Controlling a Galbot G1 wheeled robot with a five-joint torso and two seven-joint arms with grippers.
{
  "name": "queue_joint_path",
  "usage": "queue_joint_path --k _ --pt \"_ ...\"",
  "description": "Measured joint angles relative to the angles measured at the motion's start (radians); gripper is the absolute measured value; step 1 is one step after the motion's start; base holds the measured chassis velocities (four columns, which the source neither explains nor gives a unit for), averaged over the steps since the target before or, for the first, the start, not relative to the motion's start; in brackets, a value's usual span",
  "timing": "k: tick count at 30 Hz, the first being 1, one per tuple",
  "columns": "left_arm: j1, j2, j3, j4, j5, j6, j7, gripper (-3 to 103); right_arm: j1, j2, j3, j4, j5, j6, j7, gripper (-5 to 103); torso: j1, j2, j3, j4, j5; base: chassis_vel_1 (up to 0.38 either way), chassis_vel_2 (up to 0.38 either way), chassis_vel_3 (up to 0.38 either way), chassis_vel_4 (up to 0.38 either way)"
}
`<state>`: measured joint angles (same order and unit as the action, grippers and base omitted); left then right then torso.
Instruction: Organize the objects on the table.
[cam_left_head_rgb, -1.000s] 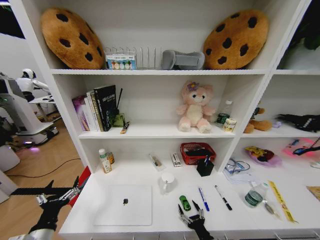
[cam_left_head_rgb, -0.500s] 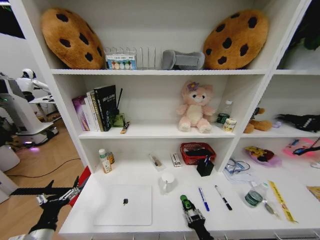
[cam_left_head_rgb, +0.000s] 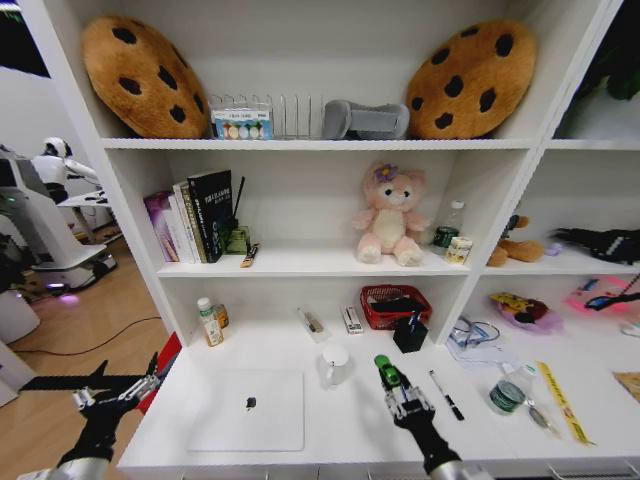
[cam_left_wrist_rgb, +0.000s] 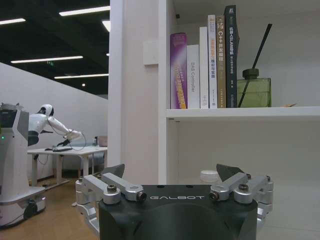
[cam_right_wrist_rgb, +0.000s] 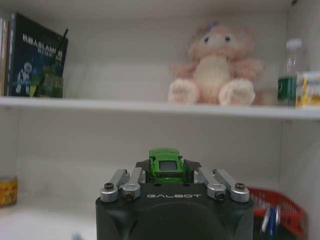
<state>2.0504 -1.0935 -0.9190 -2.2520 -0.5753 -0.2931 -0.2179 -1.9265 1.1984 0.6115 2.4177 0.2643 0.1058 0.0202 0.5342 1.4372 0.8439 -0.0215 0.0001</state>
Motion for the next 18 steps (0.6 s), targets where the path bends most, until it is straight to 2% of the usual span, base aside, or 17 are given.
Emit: queue_joint_path --k 1,2,4,5,6,7,9,10,12,15,16,18 --pt "0.000 0.000 0.000 0.000 0.000 0.000 0.000 100 0.019 -0.027 0.016 0.052 0.055 -0.035 0.013 36 0.000 0.000 0.000 0.0000 -0.0001 0.000 0.000 0.000 0.000" --pt "0.000 0.000 0.000 0.000 0.000 0.000 0.000 100 0.019 -0.027 0.016 0.052 0.055 -0.035 0.013 36 0.000 0.000 0.000 0.0000 -0.0001 0.000 0.000 0.000 0.000" --pt "0.000 0.000 0.000 0.000 0.000 0.000 0.000 100 0.073 -0.093 0.042 0.093 0.192 -0.123 0.039 36 0.000 0.000 0.000 -0.0002 0.0001 0.000 0.000 0.000 0.000" --pt "0.000 0.000 0.000 0.000 0.000 0.000 0.000 100 0.103 -0.120 0.049 0.096 0.231 -0.152 0.047 36 0.000 0.000 0.000 -0.0004 0.0002 0.000 0.000 0.000 0.000" --pt "0.000 0.000 0.000 0.000 0.000 0.000 0.000 100 0.103 -0.120 0.049 0.096 0.231 -0.152 0.047 36 0.000 0.000 0.000 -0.0004 0.0002 0.000 0.000 0.000 0.000" --pt "0.000 0.000 0.000 0.000 0.000 0.000 0.000 100 0.156 -0.155 0.054 0.096 0.281 -0.188 0.060 36 0.000 0.000 0.000 -0.0003 0.0000 0.000 0.000 0.000 0.000" --pt "0.000 0.000 0.000 0.000 0.000 0.000 0.000 100 0.189 -0.176 0.053 0.096 0.307 -0.205 0.067 36 0.000 0.000 0.000 -0.0002 0.0001 0.000 0.000 0.000 0.000" --pt "0.000 0.000 0.000 0.000 0.000 0.000 0.000 100 0.274 -0.220 0.046 0.096 0.358 -0.237 0.082 36 0.000 0.000 0.000 0.0001 0.0003 0.000 0.000 0.000 0.000" --pt "0.000 0.000 0.000 0.000 0.000 0.000 0.000 100 0.300 -0.231 0.042 0.096 0.376 -0.245 0.085 36 0.000 0.000 0.000 -0.0001 0.0002 0.000 0.000 0.000 0.000" --pt "0.000 0.000 0.000 0.000 0.000 0.000 0.000 100 0.470 -0.318 0.010 0.083 0.526 -0.293 0.114 36 0.000 0.000 0.000 0.0000 -0.0002 0.000 0.000 0.000 0.000" --pt "0.000 0.000 0.000 0.000 0.000 0.000 0.000 100 0.470 -0.318 0.010 0.083 0.526 -0.293 0.114 36 0.000 0.000 0.000 0.0000 -0.0002 0.000 0.000 0.000 0.000" --pt "0.000 0.000 0.000 0.000 0.000 0.000 0.000 100 0.543 -0.361 -0.012 0.046 0.582 -0.303 0.118 36 0.000 0.000 0.000 -0.0002 -0.0002 0.000 0.000 0.000 0.000"
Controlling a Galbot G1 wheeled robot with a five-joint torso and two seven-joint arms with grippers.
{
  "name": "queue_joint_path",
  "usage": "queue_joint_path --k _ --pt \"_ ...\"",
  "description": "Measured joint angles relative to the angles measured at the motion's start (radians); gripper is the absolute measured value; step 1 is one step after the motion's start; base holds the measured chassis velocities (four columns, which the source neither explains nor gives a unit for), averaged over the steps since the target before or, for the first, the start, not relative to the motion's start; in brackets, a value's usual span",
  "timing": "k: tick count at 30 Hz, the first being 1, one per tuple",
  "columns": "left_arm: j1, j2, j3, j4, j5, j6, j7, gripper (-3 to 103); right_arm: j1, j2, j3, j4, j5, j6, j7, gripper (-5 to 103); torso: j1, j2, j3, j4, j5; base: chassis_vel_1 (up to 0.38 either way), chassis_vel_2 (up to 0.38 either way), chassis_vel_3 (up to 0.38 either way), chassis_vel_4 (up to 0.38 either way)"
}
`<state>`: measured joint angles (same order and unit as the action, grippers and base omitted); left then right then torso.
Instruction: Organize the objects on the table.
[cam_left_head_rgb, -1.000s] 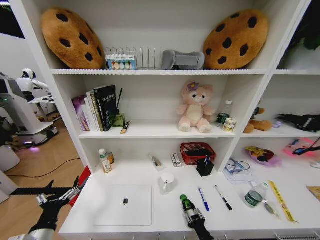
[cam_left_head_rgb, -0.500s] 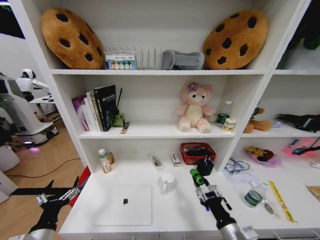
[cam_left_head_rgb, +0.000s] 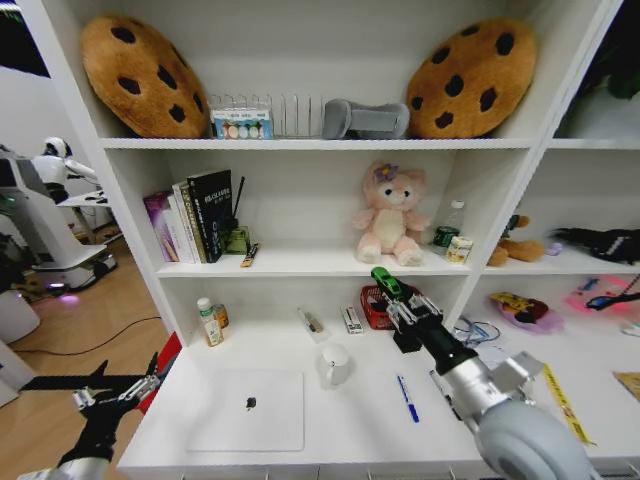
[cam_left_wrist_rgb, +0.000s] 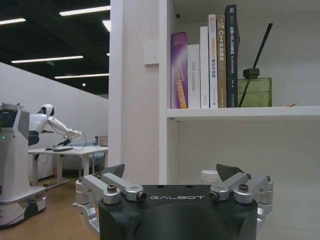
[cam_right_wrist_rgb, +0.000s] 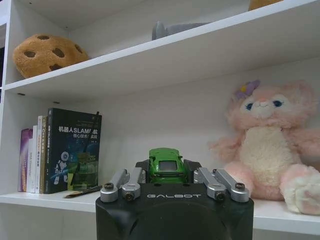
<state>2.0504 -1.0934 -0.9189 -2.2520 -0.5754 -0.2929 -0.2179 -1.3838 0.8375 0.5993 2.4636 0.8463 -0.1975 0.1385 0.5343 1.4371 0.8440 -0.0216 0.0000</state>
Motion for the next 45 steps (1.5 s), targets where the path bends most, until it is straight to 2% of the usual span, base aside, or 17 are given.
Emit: queue_joint_path --k 2,5,6,8,9,11,13,14,16,20,22,23,25,36,43,44,45 --pt "0.000 0.000 0.000 0.000 0.000 0.000 0.000 100 0.038 -0.019 -0.013 -0.022 0.024 -0.005 0.003 36 0.000 0.000 0.000 -0.0001 0.0001 0.000 0.000 0.000 0.000" --pt "0.000 0.000 0.000 0.000 0.000 0.000 0.000 100 0.185 -0.057 -0.074 -0.093 0.096 -0.035 0.023 36 0.000 0.000 0.000 -0.0003 0.0003 0.000 0.000 0.000 0.000" --pt "0.000 0.000 0.000 0.000 0.000 0.000 0.000 100 0.185 -0.057 -0.074 -0.093 0.096 -0.035 0.023 36 0.000 0.000 0.000 -0.0003 0.0003 0.000 0.000 0.000 0.000" --pt "0.000 0.000 0.000 0.000 0.000 0.000 0.000 100 0.306 -0.072 -0.132 -0.144 0.138 -0.057 0.041 36 0.000 0.000 0.000 0.0003 0.0001 0.000 0.000 0.000 0.000" --pt "0.000 0.000 0.000 0.000 0.000 0.000 0.000 100 0.306 -0.072 -0.132 -0.144 0.138 -0.057 0.041 36 0.000 0.000 0.000 0.0003 0.0001 0.000 0.000 0.000 0.000" --pt "0.000 0.000 0.000 0.000 0.000 0.000 0.000 100 0.405 -0.079 -0.206 -0.196 0.160 -0.079 0.052 36 0.000 0.000 0.000 0.0001 0.0001 0.000 0.000 0.000 0.000" --pt "0.000 0.000 0.000 0.000 0.000 0.000 0.000 100 0.442 -0.080 -0.243 -0.219 0.160 -0.086 0.053 36 0.000 0.000 0.000 0.0001 -0.0001 0.000 0.000 0.000 0.000" --pt "0.000 0.000 0.000 0.000 0.000 0.000 0.000 100 0.442 -0.080 -0.243 -0.219 0.160 -0.086 0.053 36 0.000 0.000 0.000 0.0001 -0.0001 0.000 0.000 0.000 0.000" --pt "0.000 0.000 0.000 0.000 0.000 0.000 0.000 100 0.527 -0.074 -0.336 -0.276 0.157 -0.103 0.059 36 0.000 0.000 0.000 -0.0001 0.0000 0.000 0.000 0.000 0.000" --pt "0.000 0.000 0.000 0.000 0.000 0.000 0.000 100 0.612 -0.057 -0.418 -0.330 0.151 -0.115 0.063 36 0.000 0.000 0.000 0.0000 0.0002 0.000 0.000 0.000 0.000" --pt "0.000 0.000 0.000 0.000 0.000 0.000 0.000 100 0.719 -0.033 -0.513 -0.392 0.149 -0.124 0.070 36 0.000 0.000 0.000 0.0003 -0.0003 0.000 0.000 0.000 0.000" --pt "0.000 0.000 0.000 0.000 0.000 0.000 0.000 100 0.719 -0.033 -0.513 -0.392 0.149 -0.124 0.070 36 0.000 0.000 0.000 0.0003 -0.0003 0.000 0.000 0.000 0.000" --pt "0.000 0.000 0.000 0.000 0.000 0.000 0.000 100 0.797 -0.009 -0.592 -0.453 0.149 -0.130 0.078 36 0.000 0.000 0.000 0.0003 -0.0002 0.000 0.000 0.000 0.000" --pt "0.000 0.000 0.000 0.000 0.000 0.000 0.000 100 0.898 0.034 -0.728 -0.579 0.145 -0.145 0.089 36 0.000 0.000 0.000 0.0000 0.0000 0.000 0.000 0.000 0.000" --pt "0.000 0.000 0.000 0.000 0.000 0.000 0.000 100 0.902 0.038 -0.727 -0.581 0.150 -0.156 0.107 33 0.000 0.000 0.000 0.0000 0.0001 0.000 0.000 0.000 0.000" --pt "0.000 0.000 0.000 0.000 0.000 0.000 0.000 100 0.902 0.037 -0.721 -0.576 0.153 -0.160 0.111 42 0.000 0.000 0.000 0.0000 0.0000 0.000 0.000 0.000 0.000" --pt "0.000 0.000 0.000 0.000 0.000 0.000 0.000 100 0.902 0.037 -0.721 -0.576 0.153 -0.160 0.111 42 0.000 0.000 0.000 0.0000 0.0000 0.000 0.000 0.000 0.000"
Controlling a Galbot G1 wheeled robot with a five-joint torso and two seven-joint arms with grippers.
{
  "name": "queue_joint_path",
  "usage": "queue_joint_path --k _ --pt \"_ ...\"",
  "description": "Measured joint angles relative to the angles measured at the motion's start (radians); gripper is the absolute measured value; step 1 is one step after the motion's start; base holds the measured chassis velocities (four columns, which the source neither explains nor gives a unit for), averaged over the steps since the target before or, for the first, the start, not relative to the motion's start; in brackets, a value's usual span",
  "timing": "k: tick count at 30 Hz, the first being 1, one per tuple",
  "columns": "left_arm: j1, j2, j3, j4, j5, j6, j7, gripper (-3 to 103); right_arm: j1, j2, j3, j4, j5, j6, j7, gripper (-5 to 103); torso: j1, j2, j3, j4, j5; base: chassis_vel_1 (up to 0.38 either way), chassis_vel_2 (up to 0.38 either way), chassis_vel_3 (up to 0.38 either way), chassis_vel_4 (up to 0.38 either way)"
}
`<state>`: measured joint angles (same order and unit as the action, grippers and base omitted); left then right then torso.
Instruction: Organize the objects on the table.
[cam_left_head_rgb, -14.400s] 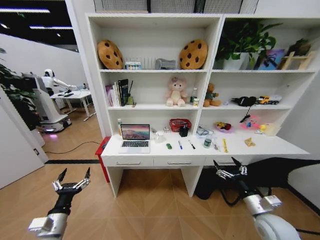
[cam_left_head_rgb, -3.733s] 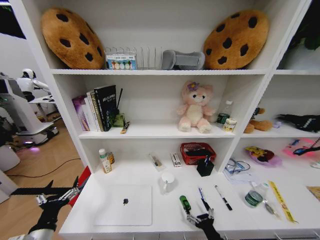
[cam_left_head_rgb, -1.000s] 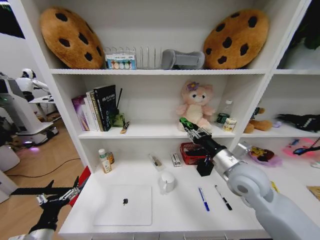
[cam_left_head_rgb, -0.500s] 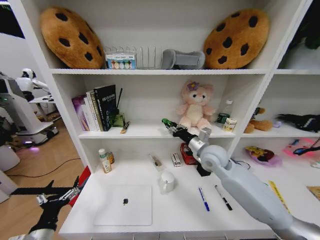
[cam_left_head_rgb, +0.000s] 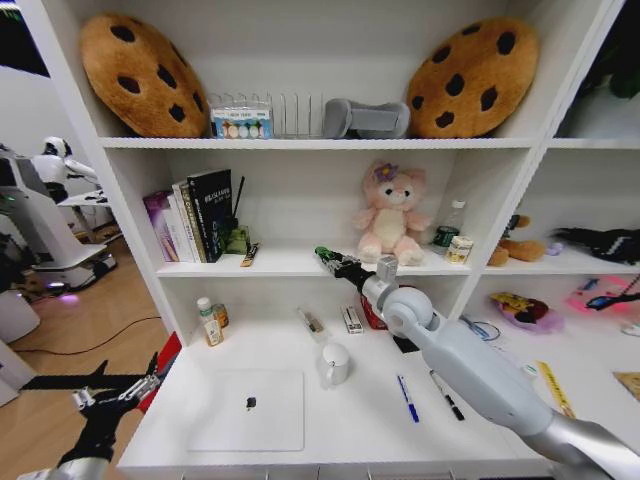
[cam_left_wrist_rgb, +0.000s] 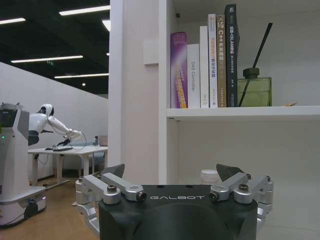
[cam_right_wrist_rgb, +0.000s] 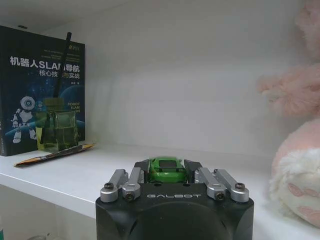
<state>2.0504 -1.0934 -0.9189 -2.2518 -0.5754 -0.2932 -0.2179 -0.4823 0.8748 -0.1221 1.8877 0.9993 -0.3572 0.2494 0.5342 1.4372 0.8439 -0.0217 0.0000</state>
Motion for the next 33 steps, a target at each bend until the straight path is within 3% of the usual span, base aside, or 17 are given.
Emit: queue_joint_path --k 1,3,11,14,16,19,21,23,24,26,27,30,31,33 --pt "0.000 0.000 0.000 0.000 0.000 0.000 0.000 100 -0.001 -0.002 0.005 0.005 0.004 -0.003 0.003 47 0.000 0.000 0.000 0.0000 0.0000 0.000 0.000 0.000 0.000" --pt "0.000 0.000 0.000 0.000 0.000 0.000 0.000 100 -0.001 -0.003 0.008 0.007 0.007 -0.006 0.005 47 0.000 0.000 0.000 0.0000 0.0000 0.000 0.000 0.000 0.000" --pt "0.000 0.000 0.000 0.000 0.000 0.000 0.000 100 -0.040 -0.023 0.063 0.085 0.028 -0.019 0.015 85 0.000 0.000 0.000 0.0004 0.0000 0.000 0.000 0.000 0.000" --pt "0.000 0.000 0.000 0.000 0.000 0.000 0.000 100 -0.075 -0.037 0.103 0.143 0.038 -0.025 0.019 90 0.000 0.000 0.000 0.0005 0.0001 0.000 0.000 0.000 0.000" --pt "0.000 0.000 0.000 0.000 0.000 0.000 0.000 100 -0.219 -0.095 0.241 0.298 0.057 -0.035 0.024 99 0.000 0.000 0.000 -0.0003 -0.0001 0.000 0.000 0.000 0.000" --pt "0.000 0.000 0.000 0.000 0.000 0.000 0.000 100 -0.304 -0.119 0.301 0.356 0.063 -0.039 0.025 100 0.000 0.000 0.000 -0.0005 0.0002 0.000 0.000 0.000 0.000" --pt "0.000 0.000 0.000 0.000 0.000 0.000 0.000 100 -0.463 -0.145 0.441 0.453 0.078 -0.051 0.033 100 0.000 0.000 0.000 -0.0005 0.0003 0.000 0.000 0.000 0.000" --pt "0.000 0.000 0.000 0.000 0.000 0.000 0.000 100 -0.505 -0.146 0.485 0.480 0.078 -0.055 0.034 100 0.000 0.000 0.000 -0.0003 0.0002 0.000 0.000 0.000 0.000" --pt "0.000 0.000 0.000 0.000 0.000 0.000 0.000 100 -0.582 -0.143 0.562 0.535 0.076 -0.065 0.039 100 0.000 0.000 0.000 0.0002 0.0000 0.000 0.000 0.000 0.000" --pt "0.000 0.000 0.000 0.000 0.000 0.000 0.000 100 -0.754 -0.112 0.695 0.610 0.039 -0.084 0.038 100 0.000 0.000 0.000 0.0004 -0.0001 0.000 0.000 0.000 0.000" --pt "0.000 0.000 0.000 0.000 0.000 0.000 0.000 100 -0.754 -0.112 0.695 0.610 0.039 -0.084 0.038 100 0.000 0.000 0.000 0.0004 -0.0001 0.000 0.000 0.000 0.000" --pt "0.000 0.000 0.000 0.000 0.000 0.000 0.000 100 -1.022 -0.021 0.838 0.623 -0.102 -0.065 0.016 100 0.000 0.000 0.000 -0.0003 0.0002 0.000 0.000 0.000 0.000" --pt "0.000 0.000 0.000 0.000 0.000 0.000 0.000 100 -1.022 -0.021 0.838 0.623 -0.102 -0.065 0.016 100 0.000 0.000 0.000 -0.0003 0.0002 0.000 0.000 0.000 0.000" --pt "0.000 0.000 0.000 0.000 0.000 0.000 0.000 100 -1.172 0.053 0.877 0.622 -0.215 -0.034 -0.001 100 0.000 0.000 0.000 -0.0005 0.0000 0.000 0.000 0.000 0.000"
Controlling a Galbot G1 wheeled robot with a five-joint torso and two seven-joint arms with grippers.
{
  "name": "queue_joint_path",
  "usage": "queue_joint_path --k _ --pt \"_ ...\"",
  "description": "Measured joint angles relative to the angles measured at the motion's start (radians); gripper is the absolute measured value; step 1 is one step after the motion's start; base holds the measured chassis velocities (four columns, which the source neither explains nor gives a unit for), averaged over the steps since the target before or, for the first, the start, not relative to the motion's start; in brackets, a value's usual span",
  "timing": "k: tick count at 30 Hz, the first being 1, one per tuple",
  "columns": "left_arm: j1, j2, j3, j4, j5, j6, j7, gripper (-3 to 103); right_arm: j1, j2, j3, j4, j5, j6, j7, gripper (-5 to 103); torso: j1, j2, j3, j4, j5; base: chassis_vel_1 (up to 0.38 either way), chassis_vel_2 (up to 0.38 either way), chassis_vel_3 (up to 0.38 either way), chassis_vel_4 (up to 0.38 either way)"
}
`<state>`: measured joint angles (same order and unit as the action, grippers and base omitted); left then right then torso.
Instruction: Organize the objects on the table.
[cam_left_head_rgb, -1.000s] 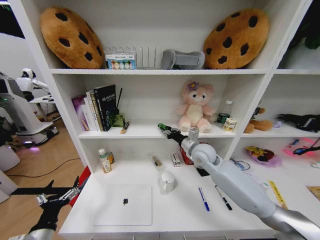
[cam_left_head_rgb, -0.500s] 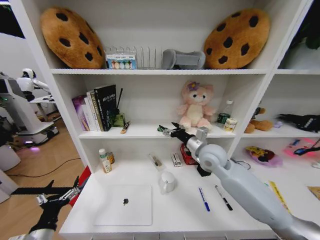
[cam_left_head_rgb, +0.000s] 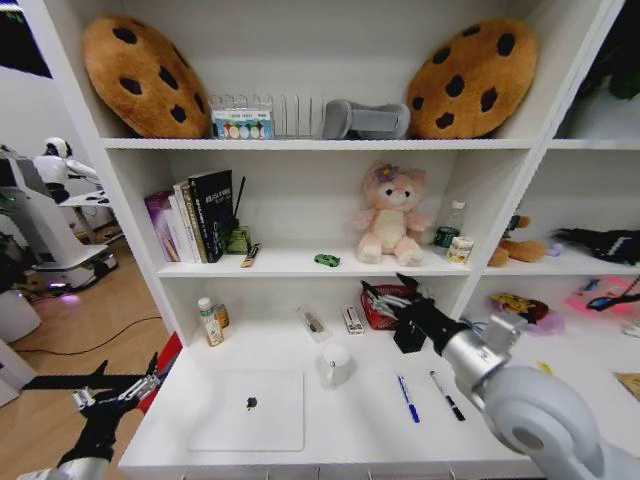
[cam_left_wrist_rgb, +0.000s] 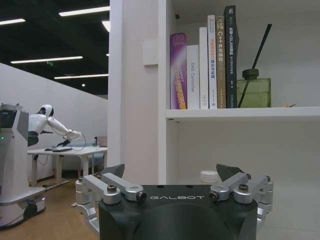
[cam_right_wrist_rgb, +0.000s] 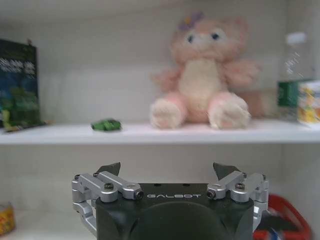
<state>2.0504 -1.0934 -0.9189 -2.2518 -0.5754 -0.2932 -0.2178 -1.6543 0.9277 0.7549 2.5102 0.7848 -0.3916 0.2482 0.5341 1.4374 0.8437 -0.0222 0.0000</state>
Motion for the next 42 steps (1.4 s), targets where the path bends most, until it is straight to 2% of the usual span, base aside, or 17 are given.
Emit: queue_joint_path --k 1,4,9,12,14,15,16,17,19,20,22,25,26,28,35,42 --pt "0.000 0.000 0.000 0.000 0.000 0.000 0.000 100 0.000 0.000 0.000 0.000 0.000 0.000 0.000 100 0.000 0.000 0.000 0.0000 0.0000 0.000 0.000 0.000 0.000" --pt "0.000 0.000 0.000 0.000 0.000 0.000 0.000 100 -0.114 0.103 -0.016 -0.003 -0.133 0.032 0.000 100 0.000 0.000 0.000 0.0006 0.0000 0.000 0.000 0.000 0.000" --pt "0.000 0.000 0.000 0.000 0.000 0.000 0.000 100 -0.136 0.144 -0.026 -0.026 -0.173 0.030 0.025 100 0.000 0.000 0.000 0.0008 -0.0002 0.000 0.000 0.000 0.000" --pt "0.000 0.000 0.000 0.000 0.000 0.000 0.000 100 -0.142 0.146 -0.017 -0.070 -0.133 -0.013 0.054 100 0.000 0.000 0.000 0.0007 0.0000 0.000 0.000 0.000 0.000" --pt "0.000 0.000 0.000 0.000 0.000 0.000 0.000 100 -0.127 0.132 -0.003 -0.097 -0.033 -0.084 0.094 100 0.000 0.000 0.000 0.0006 0.0000 0.000 0.000 0.000 0.000" --pt "0.000 0.000 0.000 0.000 0.000 0.000 0.000 100 -0.127 0.132 -0.003 -0.097 -0.033 -0.084 0.094 100 0.000 0.000 0.000 0.0006 0.0000 0.000 0.000 0.000 0.000" --pt "0.000 0.000 0.000 0.000 0.000 0.000 0.000 100 -0.103 0.118 0.003 -0.117 0.035 -0.136 0.120 100 0.000 0.000 0.000 0.0005 0.0000 0.000 0.000 0.000 0.000" --pt "0.000 0.000 0.000 0.000 0.000 0.000 0.000 100 -0.103 0.118 0.003 -0.117 0.035 -0.136 0.120 100 0.000 0.000 0.000 0.0005 0.0000 0.000 0.000 0.000 0.000" --pt "0.000 0.000 0.000 0.000 0.000 0.000 0.000 100 -0.045 0.089 0.000 -0.151 0.124 -0.229 0.162 100 0.000 0.000 0.000 0.0007 0.0000 0.000 0.000 0.000 0.000" --pt "0.000 0.000 0.000 0.000 0.000 0.000 0.000 100 -0.045 0.089 0.000 -0.151 0.124 -0.229 0.162 100 0.000 0.000 0.000 0.0007 0.0000 0.000 0.000 0.000 0.000" --pt "0.000 0.000 0.000 0.000 0.000 0.000 0.000 100 0.003 0.072 -0.022 -0.177 0.181 -0.288 0.203 100 0.000 0.000 0.000 0.0006 0.0000 0.000 0.000 0.000 0.000" --pt "0.000 0.000 0.000 0.000 0.000 0.000 0.000 100 0.030 0.066 -0.039 -0.192 0.212 -0.318 0.232 100 0.000 0.000 0.000 0.0007 0.0001 0.000 0.000 0.000 0.000" --pt "0.000 0.000 0.000 0.000 0.000 0.000 0.000 100 0.065 0.061 -0.064 -0.211 0.255 -0.342 0.272 100 0.000 0.000 0.000 0.0007 0.0001 0.000 0.000 0.000 0.000" --pt "0.000 0.000 0.000 0.000 0.000 0.000 0.000 100 0.106 0.056 -0.101 -0.244 0.298 -0.351 0.312 100 0.000 0.000 0.000 0.0008 0.0000 0.000 0.000 0.000 0.000" --pt "0.000 0.000 0.000 0.000 0.000 0.000 0.000 100 0.168 0.039 -0.174 -0.313 0.335 -0.352 0.355 100 0.000 0.000 0.000 0.0005 0.0000 0.000 0.000 0.000 0.000" --pt "0.000 0.000 0.000 0.000 0.000 0.000 0.000 100 0.209 0.030 -0.212 -0.391 0.353 -0.350 0.364 100 0.000 0.000 0.000 0.0005 0.0000 0.000 0.000 0.000 0.000"
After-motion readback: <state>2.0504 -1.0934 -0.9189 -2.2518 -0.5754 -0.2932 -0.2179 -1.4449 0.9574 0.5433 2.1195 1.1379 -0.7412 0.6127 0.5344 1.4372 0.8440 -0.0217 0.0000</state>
